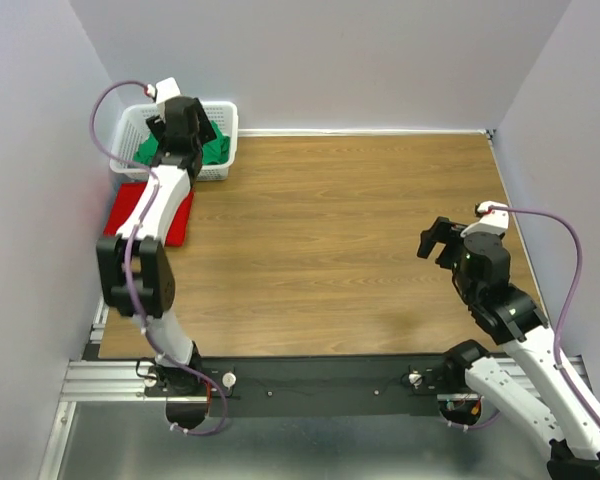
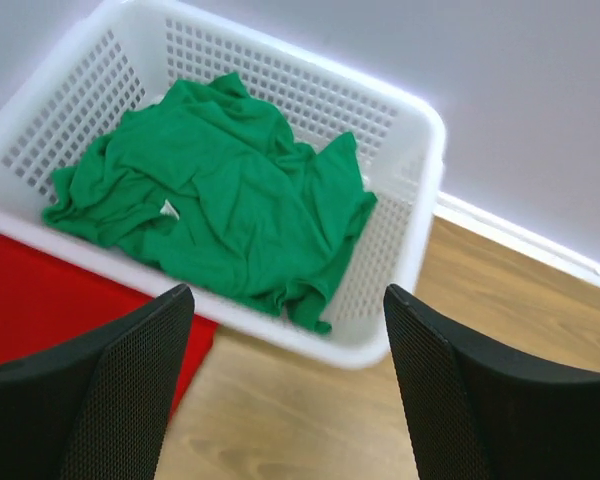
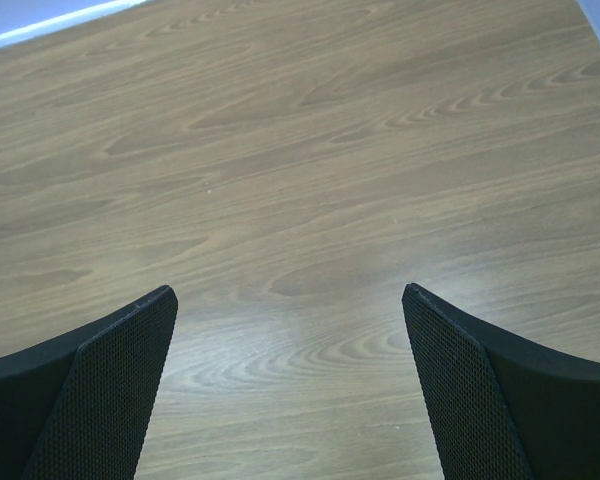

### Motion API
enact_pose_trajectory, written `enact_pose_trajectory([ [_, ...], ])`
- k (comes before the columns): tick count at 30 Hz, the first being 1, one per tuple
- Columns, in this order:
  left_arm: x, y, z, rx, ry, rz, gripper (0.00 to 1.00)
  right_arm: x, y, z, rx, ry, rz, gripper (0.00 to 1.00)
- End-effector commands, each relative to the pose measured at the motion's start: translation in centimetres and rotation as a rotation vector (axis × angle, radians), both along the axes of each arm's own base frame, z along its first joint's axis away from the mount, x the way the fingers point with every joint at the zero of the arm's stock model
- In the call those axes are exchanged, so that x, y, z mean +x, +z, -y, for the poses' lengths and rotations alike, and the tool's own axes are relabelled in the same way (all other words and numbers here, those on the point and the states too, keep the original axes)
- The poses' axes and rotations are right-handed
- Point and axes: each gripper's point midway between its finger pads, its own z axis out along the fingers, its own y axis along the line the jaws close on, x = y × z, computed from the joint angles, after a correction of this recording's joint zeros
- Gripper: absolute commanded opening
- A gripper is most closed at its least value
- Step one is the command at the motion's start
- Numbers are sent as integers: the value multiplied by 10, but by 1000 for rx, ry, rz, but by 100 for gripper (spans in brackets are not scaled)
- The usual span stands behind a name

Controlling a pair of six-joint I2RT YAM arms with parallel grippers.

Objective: Fold and stack the t-shirts
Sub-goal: Grab the tshirt from the pile

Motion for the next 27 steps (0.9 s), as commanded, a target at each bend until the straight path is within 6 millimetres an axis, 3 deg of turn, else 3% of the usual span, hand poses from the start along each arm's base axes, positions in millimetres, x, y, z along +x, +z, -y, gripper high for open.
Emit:
enact_pose_trajectory([
  [1, 45, -59, -23, -12, 72, -159, 83, 2, -2, -5, 2, 23, -11, 100],
  [2, 51, -72, -29, -9, 84, -198, 82, 2, -3, -5, -2, 22, -15, 100],
  [3, 65, -59, -37, -11, 104, -167, 82, 3, -5, -5, -4, 22, -22, 100],
  [4, 77, -92, -39, -6, 110, -226, 82, 4, -5, -6, -4, 21, -25, 100],
  [5, 80, -103, -41, -2, 115, -261, 82, 4, -5, -6, -6, 22, -28, 100],
  [6, 90, -95, -60, -6, 146, -238, 82, 6, -7, -7, -9, 23, -35, 100],
  [7, 96, -123, -63, -1, 146, -290, 82, 6, -7, -7, -10, 23, -38, 100],
  [8, 97, -134, -66, 8, 144, -323, 82, 6, -8, -9, -9, 32, -42, 100],
  [9, 103, -133, -72, 12, 153, -317, 82, 7, -10, -10, -12, 41, -52, 100],
  [10, 104, -157, -73, 17, 148, -364, 82, 7, -11, -12, -6, 47, -55, 100],
  [13, 106, -180, -73, 38, 118, -413, 82, 8, -17, -17, -3, 67, -78, 100],
  [15, 106, -209, -69, 38, 81, -464, 80, 9, -19, -19, 1, 74, -85, 100],
  [20, 107, -245, -53, 10, -21, -517, 69, 9, -22, -20, 4, 76, -93, 100],
  [23, 110, -248, -50, 22, -56, -520, 47, 9, -21, -20, 6, 73, -88, 100],
  [24, 113, -242, -50, 30, -60, -504, 23, 8, -19, -19, 8, 72, -82, 100],
  [26, 116, -215, -51, 44, -55, -451, 3, 8, -18, -19, 11, 71, -78, 100],
  [27, 120, -203, -55, 56, -45, -414, 0, 8, -19, -19, 8, 70, -79, 100],
])
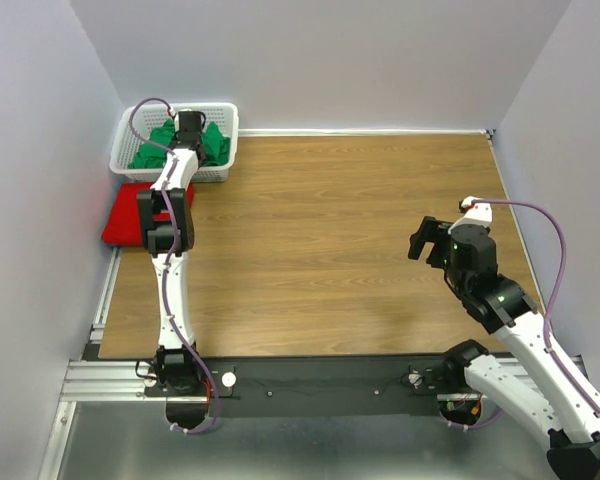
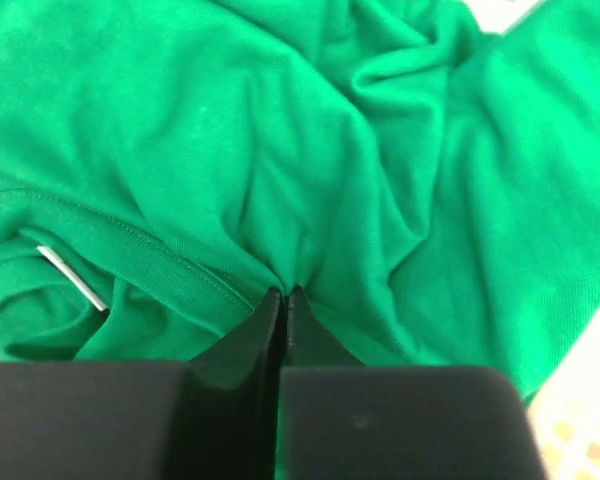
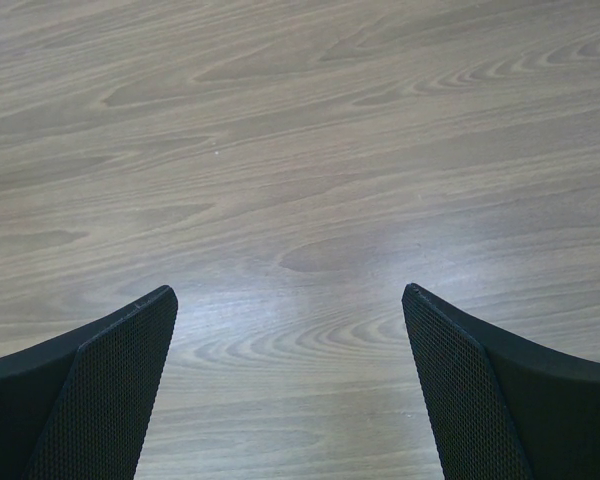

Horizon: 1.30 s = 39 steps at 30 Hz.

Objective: Fold and stack the t-shirts
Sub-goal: Grab the tshirt from the pile, then move the tshirt to the center of the board

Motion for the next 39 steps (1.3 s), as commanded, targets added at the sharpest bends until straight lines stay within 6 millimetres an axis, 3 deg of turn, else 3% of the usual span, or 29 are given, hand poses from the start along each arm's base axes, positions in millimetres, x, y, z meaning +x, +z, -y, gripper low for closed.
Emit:
enact_pose_trajectory([
  [1, 5, 38, 4, 15, -38, 76, 0, 0, 5, -2, 23, 6, 18, 100],
  [2, 9, 77, 4, 23, -35, 158, 0, 0, 5, -2, 24, 6, 19, 100],
  [4, 11, 121, 7, 26, -33, 249, 0, 0, 6, -2, 22, 8, 19, 100],
  [5, 10, 170, 10, 31, -35, 347, 0, 0, 7, -1, 17, 6, 23, 100],
  [6, 9, 196, 15, 33, -41, 399, 0, 0, 9, -1, 19, 5, 30, 100],
  [7, 7, 221, 27, 33, -61, 449, 0, -1, 10, 0, 16, 5, 34, 100],
  [8, -1, 270, 29, 42, -64, 547, 0, -1, 11, 1, 10, 1, 38, 100],
  [10, -11, 328, 62, 45, -117, 658, 0, -1, 15, 3, 5, -1, 49, 100],
  [12, -34, 399, 105, 18, -196, 801, 0, -3, 20, 6, 1, -9, 69, 100],
  [16, -87, 495, 189, -88, -393, 1013, 0, -8, 36, 7, 38, -8, 124, 100],
  [17, -112, 524, 222, -127, -475, 1081, 0, -10, 43, 6, 54, 1, 143, 100],
  [19, -153, 564, 255, -164, -585, 1174, 0, -14, 57, 6, 73, 11, 186, 100],
  [21, -184, 589, 277, -156, -653, 1245, 0, -18, 75, 8, 92, 15, 232, 100],
  [22, -205, 596, 302, -179, -721, 1263, 0, -22, 85, 9, 104, 17, 264, 100],
  [23, -226, 611, 306, -189, -747, 1303, 0, -26, 98, 12, 111, 16, 296, 100],
  [24, -237, 616, 314, -209, -775, 1316, 0, -29, 105, 14, 117, 15, 319, 100],
  [25, -244, 608, 328, -229, -823, 1298, 0, -33, 113, 16, 126, 12, 346, 100],
  [26, -254, 610, 328, -241, -839, 1301, 0, -36, 120, 18, 130, 11, 366, 100],
  [28, -244, 581, 337, -245, -853, 1234, 3, -41, 132, 21, 141, 8, 397, 100],
  [29, -247, 573, 336, -242, -854, 1215, 9, -44, 135, 21, 146, 16, 406, 100],
  [30, -242, 556, 337, -233, -854, 1176, 16, -46, 138, 20, 151, 25, 412, 100],
  [31, -225, 512, 341, -204, -834, 1076, 29, -48, 140, 20, 158, 28, 415, 100],
  [32, -224, 499, 336, -191, -810, 1050, 40, -49, 141, 19, 167, 36, 415, 100],
  [33, -217, 478, 328, -167, -756, 1003, 60, -51, 142, 16, 175, 51, 415, 100],
  [34, -213, 458, 325, -155, -732, 960, 67, -52, 142, 15, 182, 58, 411, 100],
  [35, -210, 422, 320, -139, -710, 884, 71, -52, 142, 13, 187, 67, 407, 100],
  [36, -209, 404, 314, -128, -679, 847, 76, -52, 140, 9, 193, 87, 394, 100],
  [37, -208, 365, 311, -111, -672, 770, 77, -51, 137, 6, 197, 94, 378, 100],
  [39, -221, 349, 298, -115, -641, 741, 77, -46, 127, -5, 203, 129, 325, 100],
])
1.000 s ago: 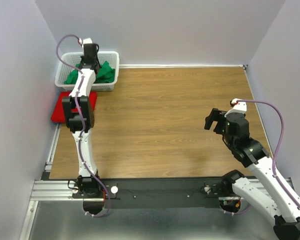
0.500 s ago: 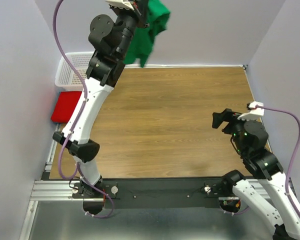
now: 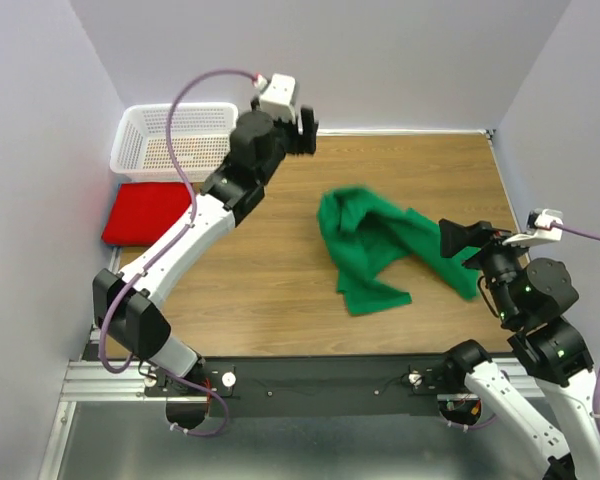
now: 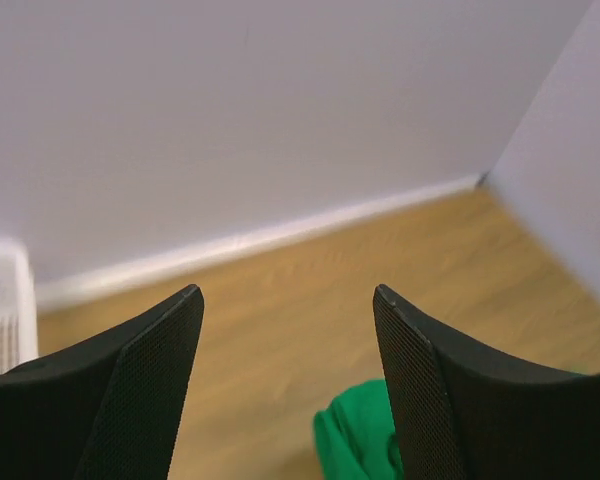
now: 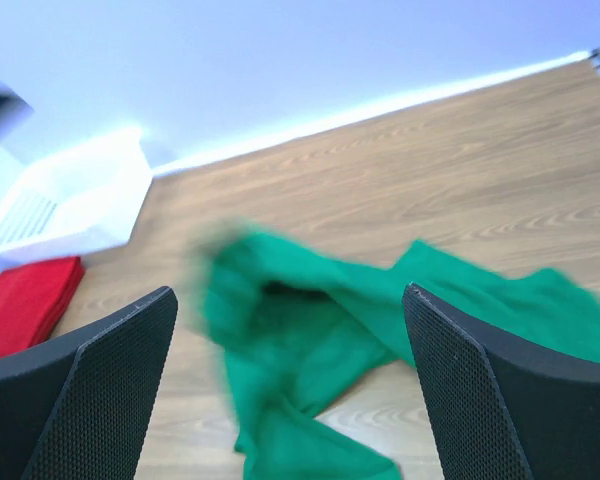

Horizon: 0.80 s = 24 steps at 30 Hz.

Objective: Fold and stack the t-shirts
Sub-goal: Move the tshirt to the center of the board, then flatten the tshirt out

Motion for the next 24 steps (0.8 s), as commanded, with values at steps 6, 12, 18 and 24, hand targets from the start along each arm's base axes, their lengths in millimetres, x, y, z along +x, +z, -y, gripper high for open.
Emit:
enact_pose_trajectory([
  [6, -49, -93, -89, 90, 245, -139, 77, 20, -50, -62, 1, 242, -270, 100],
  [12, -94, -124, -141, 77, 333, -134, 76, 35, -145, -101, -17, 360, -637, 94],
  [18, -120, -150, -172, 22, 409, -99, 75, 15, -225, -124, -64, 484, -937, 69],
  [24, -109, -158, -175, 25, 437, -127, 74, 19, -247, -152, -40, 492, -976, 61],
])
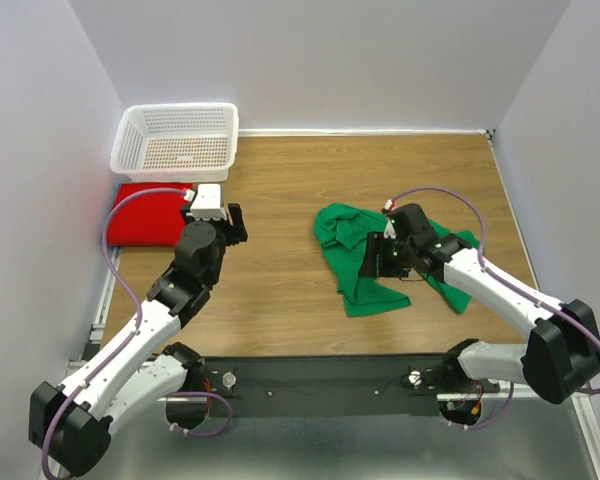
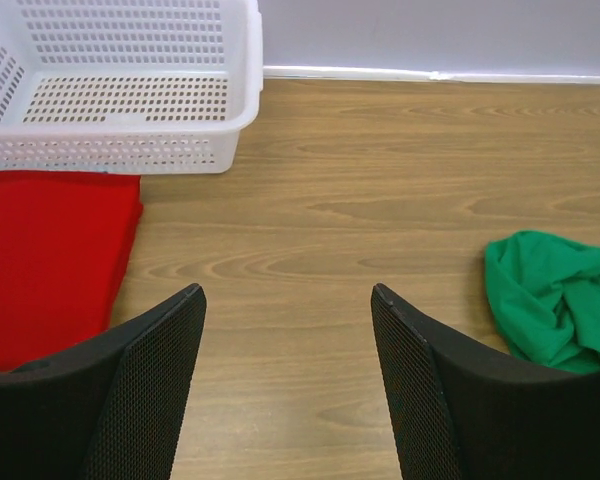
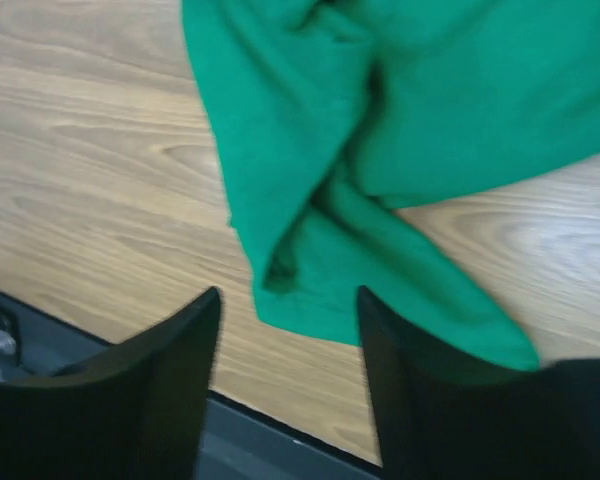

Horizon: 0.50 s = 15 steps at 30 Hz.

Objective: Fold and stack the t-shirts
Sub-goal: Flatten the tshirt out

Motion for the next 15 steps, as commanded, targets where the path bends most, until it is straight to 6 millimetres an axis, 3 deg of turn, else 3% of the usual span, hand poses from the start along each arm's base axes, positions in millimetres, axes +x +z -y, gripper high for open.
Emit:
enact_pose_trajectory([
  [1, 15, 22, -10, -52, 71, 48, 74, -1, -13, -21, 61, -14, -39, 59],
  [5, 24, 8, -10, -41, 60, -16, 74, 14, -22, -29, 117, -121, -43, 53],
  [15, 21, 10, -11, -49, 45, -7, 73, 28, -40, -38, 152, -198, -62, 47],
])
